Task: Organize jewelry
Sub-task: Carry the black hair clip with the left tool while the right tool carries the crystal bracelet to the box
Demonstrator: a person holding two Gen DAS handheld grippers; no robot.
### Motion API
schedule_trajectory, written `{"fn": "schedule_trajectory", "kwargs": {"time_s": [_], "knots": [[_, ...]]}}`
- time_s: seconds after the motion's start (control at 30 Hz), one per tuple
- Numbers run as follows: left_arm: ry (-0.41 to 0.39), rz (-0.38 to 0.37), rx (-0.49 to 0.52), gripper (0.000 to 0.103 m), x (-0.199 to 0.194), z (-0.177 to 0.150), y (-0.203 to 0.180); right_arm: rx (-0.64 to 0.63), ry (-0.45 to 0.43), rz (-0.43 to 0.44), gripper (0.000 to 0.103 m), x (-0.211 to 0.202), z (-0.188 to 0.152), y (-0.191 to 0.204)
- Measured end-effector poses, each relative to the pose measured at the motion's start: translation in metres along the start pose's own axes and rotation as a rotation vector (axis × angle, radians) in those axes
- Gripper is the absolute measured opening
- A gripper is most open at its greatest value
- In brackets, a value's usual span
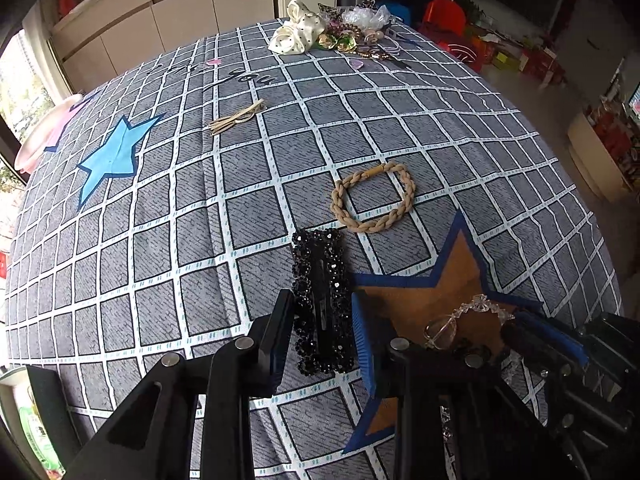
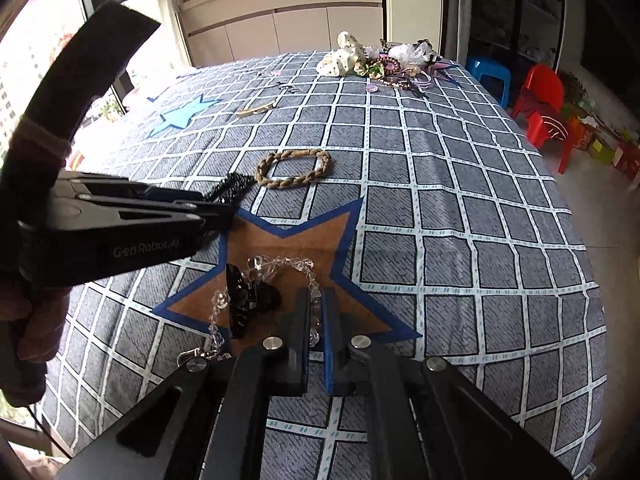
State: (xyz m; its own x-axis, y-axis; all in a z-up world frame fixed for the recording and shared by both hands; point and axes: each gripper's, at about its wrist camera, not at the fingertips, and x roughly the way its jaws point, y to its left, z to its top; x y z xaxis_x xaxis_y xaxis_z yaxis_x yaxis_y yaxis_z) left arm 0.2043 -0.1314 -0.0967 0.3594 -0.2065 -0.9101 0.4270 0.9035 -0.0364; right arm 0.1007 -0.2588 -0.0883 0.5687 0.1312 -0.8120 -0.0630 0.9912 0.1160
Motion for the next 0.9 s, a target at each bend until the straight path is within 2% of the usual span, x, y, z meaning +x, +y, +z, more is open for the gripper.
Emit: {"fn": "schedule_trajectory", "kwargs": {"time_s": [0.43,0.9], "knots": [[-0.116,0.015,-0.076,0.037,-0.074,-0.052,0.029,0.019,-0.083,0.083,0.005,-0.044,0.014,0.017],[-0.191,0.058,-0.176,0.037,-0.13,-0.131,0.067,0.016,-0.086,0.128,0.005,-0.075,0.003,0.046]]}}
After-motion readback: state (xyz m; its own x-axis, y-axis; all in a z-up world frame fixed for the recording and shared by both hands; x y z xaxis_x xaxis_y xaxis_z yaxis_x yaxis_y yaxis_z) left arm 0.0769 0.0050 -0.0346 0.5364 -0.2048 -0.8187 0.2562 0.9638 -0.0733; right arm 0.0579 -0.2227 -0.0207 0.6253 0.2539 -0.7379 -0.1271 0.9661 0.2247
